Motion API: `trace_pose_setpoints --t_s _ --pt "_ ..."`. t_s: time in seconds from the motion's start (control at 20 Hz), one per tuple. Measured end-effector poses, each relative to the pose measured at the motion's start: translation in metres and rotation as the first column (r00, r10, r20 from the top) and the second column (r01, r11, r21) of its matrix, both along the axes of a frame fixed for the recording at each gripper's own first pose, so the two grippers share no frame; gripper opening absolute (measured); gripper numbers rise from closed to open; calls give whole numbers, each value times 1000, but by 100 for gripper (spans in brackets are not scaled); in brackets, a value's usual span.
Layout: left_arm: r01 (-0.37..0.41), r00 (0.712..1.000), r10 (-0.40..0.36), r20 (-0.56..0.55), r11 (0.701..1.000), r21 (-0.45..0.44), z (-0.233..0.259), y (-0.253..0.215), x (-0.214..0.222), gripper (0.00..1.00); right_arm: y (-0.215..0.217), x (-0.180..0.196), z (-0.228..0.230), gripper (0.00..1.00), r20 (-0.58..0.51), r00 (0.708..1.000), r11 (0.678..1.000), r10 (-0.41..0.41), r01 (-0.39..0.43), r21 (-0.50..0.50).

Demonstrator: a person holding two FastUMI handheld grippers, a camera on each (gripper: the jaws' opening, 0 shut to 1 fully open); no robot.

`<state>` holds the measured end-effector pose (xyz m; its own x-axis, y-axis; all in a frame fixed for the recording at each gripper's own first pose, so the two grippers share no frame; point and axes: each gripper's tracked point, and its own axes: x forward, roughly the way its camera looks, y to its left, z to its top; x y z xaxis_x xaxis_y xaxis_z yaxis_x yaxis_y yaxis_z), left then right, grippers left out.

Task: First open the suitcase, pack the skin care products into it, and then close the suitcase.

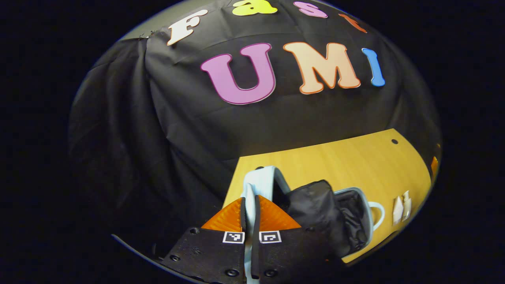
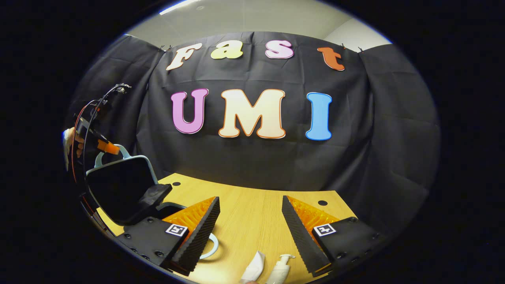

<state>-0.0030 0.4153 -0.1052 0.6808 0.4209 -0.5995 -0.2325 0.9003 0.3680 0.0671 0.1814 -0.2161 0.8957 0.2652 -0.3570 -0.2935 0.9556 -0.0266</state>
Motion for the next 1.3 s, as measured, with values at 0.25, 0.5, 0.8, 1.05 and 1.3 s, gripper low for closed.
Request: trace_pose_setpoints --t_s 0.25,0.5,0.8,1.05,1.3 --pt "-97 994 95 -44 995 -34 -46 84 -18 0 4 5 -4 100 3 999 996 -36 36 -81" --pt "-183 978 172 -120 979 -92 -104 141 -40 0 14 11 -6 100 1 999 988 -39 39 -148" --pt "-257 946 222 -235 957 -133 -186 172 -52 0 25 4 -27 100 -60 997 980 -48 36 -196" --pt "-295 928 256 -271 949 -112 -228 182 -58 0 22 7 -30 100 -61 995 968 -75 58 -245" --pt "-358 927 360 -105 933 36 -188 201 -69 42 18 8 -32 100 -44 996 965 -81 67 -253"
